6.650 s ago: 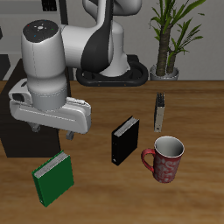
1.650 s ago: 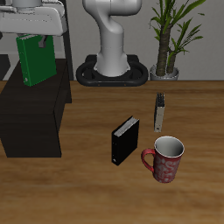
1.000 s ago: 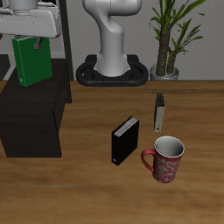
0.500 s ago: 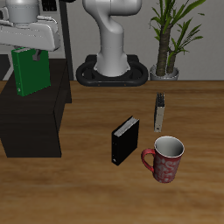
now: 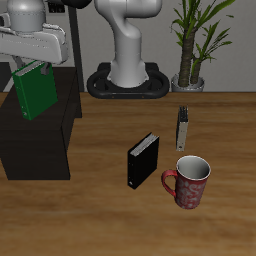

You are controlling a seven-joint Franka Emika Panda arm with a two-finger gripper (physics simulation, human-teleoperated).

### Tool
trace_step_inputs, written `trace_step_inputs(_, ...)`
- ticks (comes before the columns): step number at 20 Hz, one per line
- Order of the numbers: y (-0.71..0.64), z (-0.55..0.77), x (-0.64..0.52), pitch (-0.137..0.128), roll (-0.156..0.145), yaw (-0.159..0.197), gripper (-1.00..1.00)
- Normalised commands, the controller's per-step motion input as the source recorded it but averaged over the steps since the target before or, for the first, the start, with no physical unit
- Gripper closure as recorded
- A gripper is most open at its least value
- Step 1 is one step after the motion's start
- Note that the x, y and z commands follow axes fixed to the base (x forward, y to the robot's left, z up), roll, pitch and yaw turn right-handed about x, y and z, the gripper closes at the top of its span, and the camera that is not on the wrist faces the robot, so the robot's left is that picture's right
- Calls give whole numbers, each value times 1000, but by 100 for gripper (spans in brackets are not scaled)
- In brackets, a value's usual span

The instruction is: Place the green book upright on top of the shelf

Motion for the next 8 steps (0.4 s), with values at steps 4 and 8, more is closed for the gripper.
trace_step_inputs(4, 24, 12, -31, -5, -1, 6, -100)
trace_step_inputs(8, 95, -3, -27, 0, 9, 11, -100)
